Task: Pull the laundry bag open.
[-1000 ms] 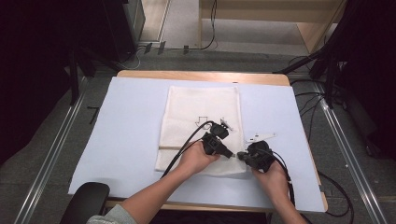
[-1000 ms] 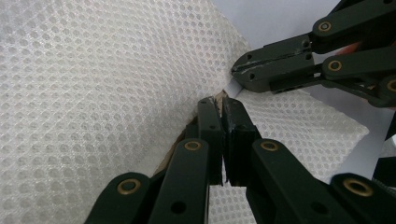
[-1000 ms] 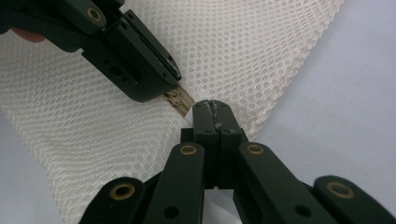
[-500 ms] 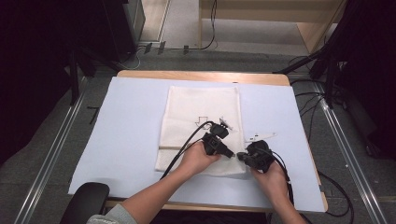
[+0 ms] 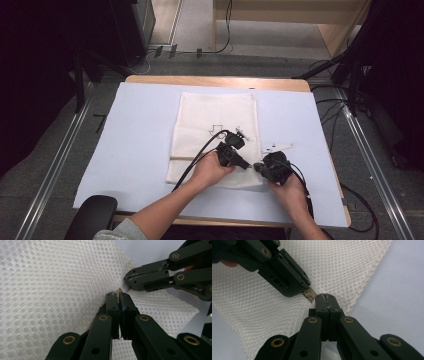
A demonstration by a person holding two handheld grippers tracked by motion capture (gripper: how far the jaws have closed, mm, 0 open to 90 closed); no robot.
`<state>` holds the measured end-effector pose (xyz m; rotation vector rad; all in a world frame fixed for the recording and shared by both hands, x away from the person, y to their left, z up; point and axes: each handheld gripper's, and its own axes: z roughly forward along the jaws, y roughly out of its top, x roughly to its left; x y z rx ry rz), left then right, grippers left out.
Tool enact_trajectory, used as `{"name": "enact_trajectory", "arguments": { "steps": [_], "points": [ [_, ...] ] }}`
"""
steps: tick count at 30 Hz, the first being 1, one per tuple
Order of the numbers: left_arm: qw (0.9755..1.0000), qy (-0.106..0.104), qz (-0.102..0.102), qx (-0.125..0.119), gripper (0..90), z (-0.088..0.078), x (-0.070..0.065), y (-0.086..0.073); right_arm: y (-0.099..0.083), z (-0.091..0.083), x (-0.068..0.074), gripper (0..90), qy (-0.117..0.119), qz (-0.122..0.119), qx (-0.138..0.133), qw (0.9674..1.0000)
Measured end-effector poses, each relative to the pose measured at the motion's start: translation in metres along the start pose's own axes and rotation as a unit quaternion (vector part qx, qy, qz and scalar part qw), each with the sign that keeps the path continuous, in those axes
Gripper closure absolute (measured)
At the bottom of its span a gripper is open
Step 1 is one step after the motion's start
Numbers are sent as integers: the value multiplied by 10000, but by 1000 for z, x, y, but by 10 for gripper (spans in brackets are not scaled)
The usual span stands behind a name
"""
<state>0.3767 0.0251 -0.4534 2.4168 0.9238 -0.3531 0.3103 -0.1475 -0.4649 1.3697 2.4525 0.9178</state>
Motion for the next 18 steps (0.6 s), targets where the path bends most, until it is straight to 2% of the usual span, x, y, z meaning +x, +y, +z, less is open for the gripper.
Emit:
{"name": "enact_trajectory", "arguments": {
  "steps": [4,6,7,8,9,10,11,14,17,18],
  "points": [
    [10000,20,33,33,894,-1,0,0,-1,0,2,900,-74,-68,-24,9999],
    [9996,237,109,53,895,-6,1,-1,-1,0,3,900,-108,-75,-27,9999],
    [9998,184,17,23,895,-10,5,-3,-1,0,2,900,-99,-65,-26,9999],
    [9995,325,-33,43,895,-12,8,-5,-2,0,2,900,-80,-55,-47,9999],
    [9996,269,-81,6,895,-19,14,-9,-2,0,1,900,-73,-60,-39,9999],
    [9997,59,-229,-19,894,-22,20,-12,-2,0,2,900,-79,-63,-56,9999],
    [9995,-45,-319,-43,893,-24,22,-15,-2,0,2,900,-106,-67,-46,9999],
    [9998,152,-105,-3,893,-23,16,-15,-2,0,2,900,-91,-89,-47,9999],
    [9998,-26,-177,-34,892,-25,21,-16,-2,0,1,900,-64,-68,-79,9999],
    [9998,116,-170,-8,892,-25,20,-17,-2,0,1,900,-53,-73,-87,9999]
  ]
}}
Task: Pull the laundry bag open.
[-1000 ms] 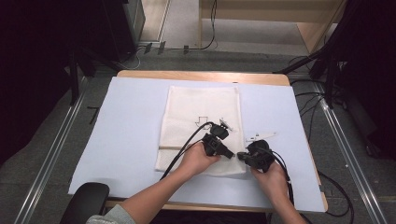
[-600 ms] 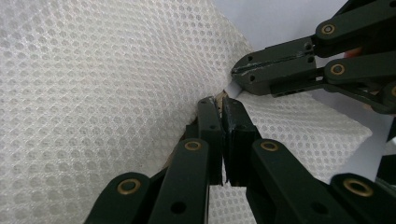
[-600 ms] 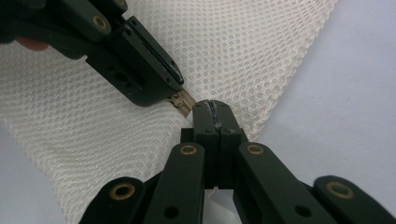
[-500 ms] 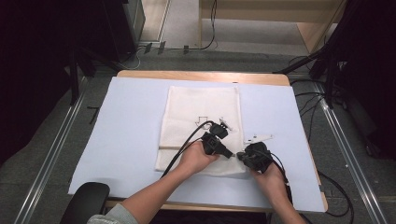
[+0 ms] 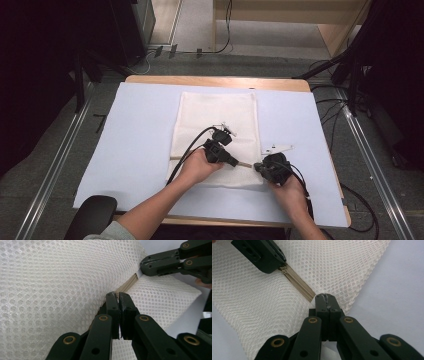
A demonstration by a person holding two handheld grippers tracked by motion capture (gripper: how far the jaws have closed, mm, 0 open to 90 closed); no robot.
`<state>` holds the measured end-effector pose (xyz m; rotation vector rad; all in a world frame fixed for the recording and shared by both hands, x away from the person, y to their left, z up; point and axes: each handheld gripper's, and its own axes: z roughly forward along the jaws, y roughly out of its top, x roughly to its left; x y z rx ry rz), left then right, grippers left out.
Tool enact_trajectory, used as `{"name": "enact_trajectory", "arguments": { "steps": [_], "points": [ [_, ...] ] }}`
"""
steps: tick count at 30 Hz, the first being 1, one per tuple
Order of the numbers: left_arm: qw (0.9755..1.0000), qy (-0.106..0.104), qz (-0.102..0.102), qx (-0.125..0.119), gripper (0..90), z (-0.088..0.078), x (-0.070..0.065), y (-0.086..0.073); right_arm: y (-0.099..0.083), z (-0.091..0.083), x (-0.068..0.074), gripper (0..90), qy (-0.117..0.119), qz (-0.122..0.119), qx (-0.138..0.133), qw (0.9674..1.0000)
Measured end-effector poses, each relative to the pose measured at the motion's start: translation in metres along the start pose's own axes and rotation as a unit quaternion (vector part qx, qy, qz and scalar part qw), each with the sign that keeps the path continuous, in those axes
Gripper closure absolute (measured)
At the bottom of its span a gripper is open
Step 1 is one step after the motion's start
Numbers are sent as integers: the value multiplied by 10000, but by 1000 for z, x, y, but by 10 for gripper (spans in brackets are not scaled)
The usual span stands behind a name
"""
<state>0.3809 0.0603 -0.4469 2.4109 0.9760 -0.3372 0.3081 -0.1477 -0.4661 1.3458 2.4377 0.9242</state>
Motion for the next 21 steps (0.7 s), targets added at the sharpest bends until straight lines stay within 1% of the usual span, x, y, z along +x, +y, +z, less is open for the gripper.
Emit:
{"name": "enact_trajectory", "arguments": {
  "steps": [1,2,3,4,6,7,9,10,11,12,13,14,15,21],
  "points": [
    [10000,-4,48,34,892,-1,0,0,0,0,0,900,6,5,0,10000],
    [10000,67,8,28,893,-3,1,-1,0,0,0,900,15,14,-5,10000],
    [10000,-10,-14,-3,893,-4,2,-2,0,0,-1,900,8,34,-8,10000],
    [10000,21,-3,9,893,-6,2,-3,-1,0,-1,900,10,39,-15,10000],
    [10000,-37,-22,-31,892,-7,2,-4,-1,0,-1,900,20,32,-20,10000],
    [10000,-28,11,-25,893,-7,2,-4,-1,0,-1,900,9,28,-13,10000],
    [10000,-30,4,-8,892,-7,3,-4,0,0,0,900,-20,-5,-14,10000],
    [10000,-62,-18,-27,893,-8,5,-5,0,0,0,900,-23,-6,-14,10000],
    [10000,25,-44,-17,892,-9,6,-7,0,0,0,900,-10,-6,-11,10000],
    [9999,-86,-68,-15,893,-11,10,-8,-1,0,0,900,3,-3,-16,10000],
    [9999,-72,-118,-15,893,-12,10,-9,-1,0,-1,900,6,-8,-20,10000],
    [9999,-27,-100,-35,893,-12,9,-9,-1,0,-1,900,2,-18,-18,10000],
    [10000,-28,-71,-46,892,-13,9,-9,-1,0,-1,900,5,-15,-24,10000],
    [9999,-91,-59,-72,892,-14,10,-11,-1,0,-2,900,42,26,-42,10000]
  ]
}}
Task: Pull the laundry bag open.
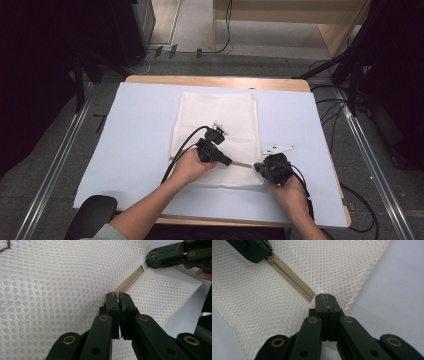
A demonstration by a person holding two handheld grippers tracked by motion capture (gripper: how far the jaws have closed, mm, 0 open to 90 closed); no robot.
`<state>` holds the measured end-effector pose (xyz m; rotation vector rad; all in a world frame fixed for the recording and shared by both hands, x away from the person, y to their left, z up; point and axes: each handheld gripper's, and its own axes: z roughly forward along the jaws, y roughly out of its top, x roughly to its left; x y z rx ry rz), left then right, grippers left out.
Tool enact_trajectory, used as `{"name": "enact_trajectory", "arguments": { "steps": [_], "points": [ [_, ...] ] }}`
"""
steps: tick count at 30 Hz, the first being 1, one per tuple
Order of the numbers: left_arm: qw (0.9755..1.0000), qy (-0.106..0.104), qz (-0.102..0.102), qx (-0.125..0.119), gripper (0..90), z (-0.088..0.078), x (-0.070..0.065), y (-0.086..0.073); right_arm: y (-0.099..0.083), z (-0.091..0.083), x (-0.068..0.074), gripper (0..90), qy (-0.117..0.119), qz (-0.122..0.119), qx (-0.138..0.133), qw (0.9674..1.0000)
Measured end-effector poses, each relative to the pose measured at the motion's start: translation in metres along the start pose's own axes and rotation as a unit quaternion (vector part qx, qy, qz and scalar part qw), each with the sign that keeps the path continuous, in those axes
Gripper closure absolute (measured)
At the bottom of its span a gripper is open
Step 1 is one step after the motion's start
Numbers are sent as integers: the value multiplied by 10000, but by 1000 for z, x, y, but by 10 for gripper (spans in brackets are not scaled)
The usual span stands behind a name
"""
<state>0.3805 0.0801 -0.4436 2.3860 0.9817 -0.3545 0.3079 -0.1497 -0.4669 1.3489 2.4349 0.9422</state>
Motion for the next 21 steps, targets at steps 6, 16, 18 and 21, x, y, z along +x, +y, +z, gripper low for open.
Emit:
{"name": "enact_trajectory", "arguments": {
  "steps": [6,16,18,21],
  "points": [
    [10000,72,46,-11,892,-3,2,-3,0,0,0,900,26,22,-12,10000],
    [10000,43,-52,-25,892,-10,7,-7,-1,0,0,900,21,-4,-20,10000],
    [10000,64,28,-4,892,-10,6,-7,-1,0,-1,900,25,-13,-20,10000],
    [10000,29,10,31,892,-12,10,-8,-1,0,0,900,16,-32,-27,10000]
  ]
}}
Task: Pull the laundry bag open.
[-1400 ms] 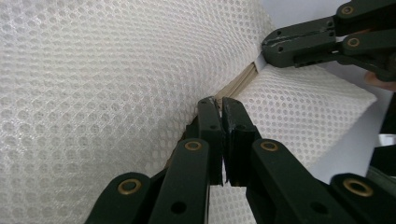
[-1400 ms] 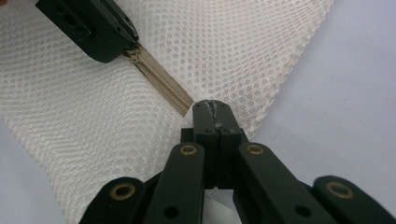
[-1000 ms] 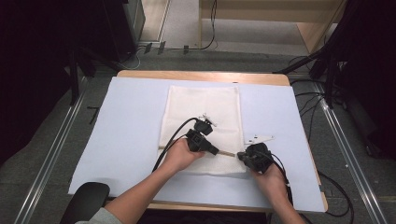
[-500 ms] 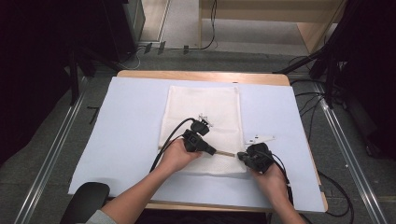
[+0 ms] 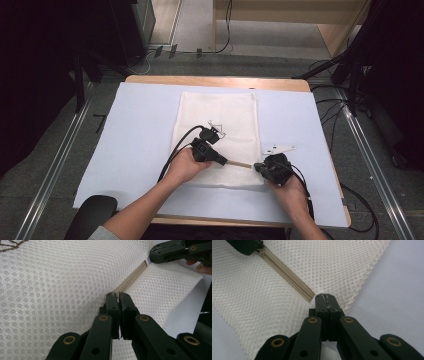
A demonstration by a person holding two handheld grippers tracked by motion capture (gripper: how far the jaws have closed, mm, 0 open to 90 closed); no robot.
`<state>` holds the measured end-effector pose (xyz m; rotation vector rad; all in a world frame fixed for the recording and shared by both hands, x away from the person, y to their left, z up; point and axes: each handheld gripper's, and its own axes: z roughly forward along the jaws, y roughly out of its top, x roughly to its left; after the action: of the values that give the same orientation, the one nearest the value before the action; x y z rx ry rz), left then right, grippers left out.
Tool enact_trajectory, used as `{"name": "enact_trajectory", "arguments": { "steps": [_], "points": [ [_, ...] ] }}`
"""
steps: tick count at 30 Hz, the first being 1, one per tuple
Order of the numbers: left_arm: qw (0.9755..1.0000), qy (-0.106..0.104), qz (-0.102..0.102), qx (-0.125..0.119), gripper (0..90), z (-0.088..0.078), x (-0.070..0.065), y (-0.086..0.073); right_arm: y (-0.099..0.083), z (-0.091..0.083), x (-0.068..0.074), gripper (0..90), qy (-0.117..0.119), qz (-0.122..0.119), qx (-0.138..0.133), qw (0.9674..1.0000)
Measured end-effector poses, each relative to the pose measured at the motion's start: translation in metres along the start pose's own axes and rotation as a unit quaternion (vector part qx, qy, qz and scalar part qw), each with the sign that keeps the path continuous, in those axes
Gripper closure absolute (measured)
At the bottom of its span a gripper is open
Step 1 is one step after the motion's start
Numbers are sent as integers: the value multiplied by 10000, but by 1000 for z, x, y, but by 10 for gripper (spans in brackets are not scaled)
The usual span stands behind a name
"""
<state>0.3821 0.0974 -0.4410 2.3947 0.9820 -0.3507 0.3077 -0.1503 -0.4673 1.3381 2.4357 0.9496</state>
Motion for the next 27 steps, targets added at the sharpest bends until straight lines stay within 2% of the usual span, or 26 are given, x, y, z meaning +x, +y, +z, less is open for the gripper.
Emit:
{"name": "enact_trajectory", "arguments": {
  "steps": [1,3,6,8,10,13,14,15,16,17,20,23,24,26,27],
  "points": [
    [10000,-34,-37,-30,892,0,0,-1,0,0,0,900,2,-9,-2,10000],
    [10000,51,22,-32,892,0,-2,0,0,0,0,900,12,-8,1,10000],
    [9999,113,3,-10,892,-1,0,-1,0,0,0,900,14,-10,1,10000],
    [9999,-45,-101,-45,892,-3,4,-2,0,0,0,900,7,-2,-7,10000],
    [10000,74,-21,-8,892,-2,1,-2,0,0,1,900,-4,-23,-6,10000],
    [10000,31,-39,-25,892,-3,2,-3,0,0,0,900,12,-10,-2,10000],
    [9999,168,6,-13,892,-4,2,-4,0,0,0,900,5,-11,-4,10000],
    [10000,40,-50,-35,892,-6,5,-5,0,0,0,900,9,-2,-9,10000],
    [9999,125,-112,-16,892,-6,6,-5,0,0,0,900,4,5,-10,10000],
    [9998,168,-68,-36,892,-7,6,-6,0,0,0,900,0,-5,-7,10000],
    [9995,266,-147,-65,892,-14,10,-9,0,0,0,900,4,-8,-18,10000],
    [9993,285,-228,-103,892,-23,18,-13,0,0,1,900,-7,-13,-6,10000],
    [9993,211,-265,-136,891,-24,20,-15,0,0,0,900,-10,-21,-5,10000],
    [9995,145,-265,-132,891,-25,20,-17,0,0,1,900,-44,-25,8,10000],
    [9994,191,-247,-143,891,-25,19,-17,0,0,2,900,-55,-29,6,10000]
  ]
}}
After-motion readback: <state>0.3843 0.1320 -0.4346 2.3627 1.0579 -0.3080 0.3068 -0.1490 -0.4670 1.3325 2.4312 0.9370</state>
